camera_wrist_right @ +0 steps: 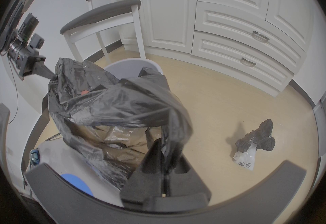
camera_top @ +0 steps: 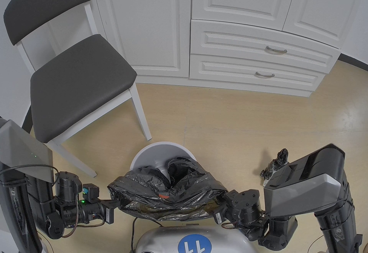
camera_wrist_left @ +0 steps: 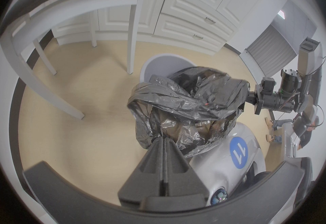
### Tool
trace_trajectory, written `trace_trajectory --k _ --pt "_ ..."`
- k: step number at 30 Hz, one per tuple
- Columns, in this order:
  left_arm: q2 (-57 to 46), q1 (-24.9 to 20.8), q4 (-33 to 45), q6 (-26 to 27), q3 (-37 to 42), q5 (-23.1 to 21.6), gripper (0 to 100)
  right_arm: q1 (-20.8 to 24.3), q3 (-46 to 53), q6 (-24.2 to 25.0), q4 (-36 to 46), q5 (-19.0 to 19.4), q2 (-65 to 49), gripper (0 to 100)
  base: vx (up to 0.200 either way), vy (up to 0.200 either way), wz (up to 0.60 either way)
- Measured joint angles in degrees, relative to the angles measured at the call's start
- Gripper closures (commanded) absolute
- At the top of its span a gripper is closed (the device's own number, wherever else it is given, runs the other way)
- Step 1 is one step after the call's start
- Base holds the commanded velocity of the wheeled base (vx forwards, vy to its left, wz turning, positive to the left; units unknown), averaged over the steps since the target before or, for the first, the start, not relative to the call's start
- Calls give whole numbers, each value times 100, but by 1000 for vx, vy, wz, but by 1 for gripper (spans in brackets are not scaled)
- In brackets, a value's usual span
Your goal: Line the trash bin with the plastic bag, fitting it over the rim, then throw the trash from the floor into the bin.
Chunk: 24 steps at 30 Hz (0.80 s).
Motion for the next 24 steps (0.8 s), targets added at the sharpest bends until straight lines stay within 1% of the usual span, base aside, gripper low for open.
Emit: trace_trajectory --k 4,9,10,16,18,19,24 --pt "402 68 -162 -190 -146 90 100 -80 -430 152 0 -27 245 100 0 0 0" --pt "612 200 -204 -406 -386 126 100 -135 -746 383 -2 -49 396 100 0 0 0" --pt "634 221 -206 -414 -412 127 100 -138 -746 385 -2 -49 407 0 0 0 0" --pt "700 272 -212 -429 -496 112 100 -152 -534 358 0 23 308 0 0 0 0" --pt "697 280 -215 -429 -508 110 100 -177 -372 284 0 123 196 0 0 0 0" --pt "692 283 -215 -429 -511 107 100 -193 -269 222 -2 197 132 0 0 0 0" --pt "625 283 -215 -428 -502 110 100 -345 590 -126 5 956 -472 0 0 0 0"
